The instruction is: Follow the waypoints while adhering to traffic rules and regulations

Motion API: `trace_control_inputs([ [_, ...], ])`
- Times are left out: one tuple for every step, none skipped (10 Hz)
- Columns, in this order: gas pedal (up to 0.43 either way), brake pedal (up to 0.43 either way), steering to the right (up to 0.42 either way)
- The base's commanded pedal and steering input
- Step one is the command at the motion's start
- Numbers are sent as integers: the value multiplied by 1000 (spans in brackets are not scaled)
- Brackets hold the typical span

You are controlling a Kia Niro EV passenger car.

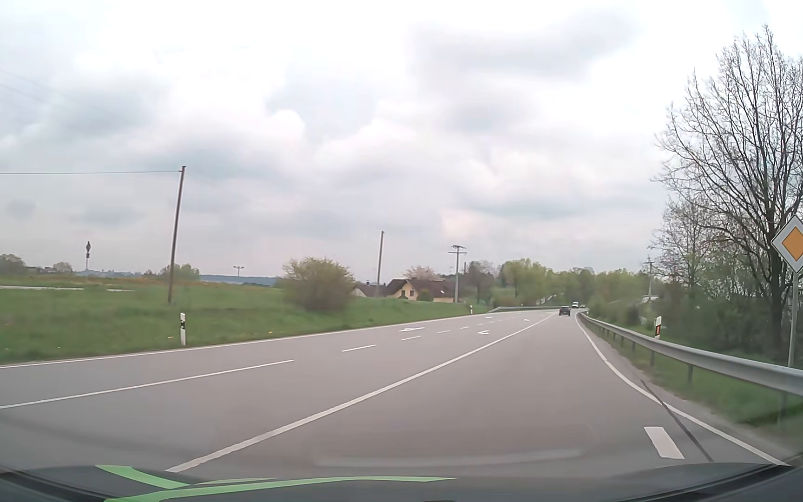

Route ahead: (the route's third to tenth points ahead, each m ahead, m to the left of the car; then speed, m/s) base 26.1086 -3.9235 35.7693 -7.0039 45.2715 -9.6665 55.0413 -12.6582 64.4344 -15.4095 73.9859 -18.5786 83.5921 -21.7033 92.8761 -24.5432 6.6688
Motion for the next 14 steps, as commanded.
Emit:
trace_control_inputs([
  [421, 0, 181],
  [421, 0, 169],
  [421, 0, 160],
  [421, 0, 152],
  [421, 0, 140],
  [429, 0, 122],
  [441, 0, 105],
  [449, 0, 84],
  [449, 0, 70],
  [449, 0, 59],
  [449, 0, 51],
  [449, 0, 44],
  [449, 0, 36],
  [449, 0, 29],
])
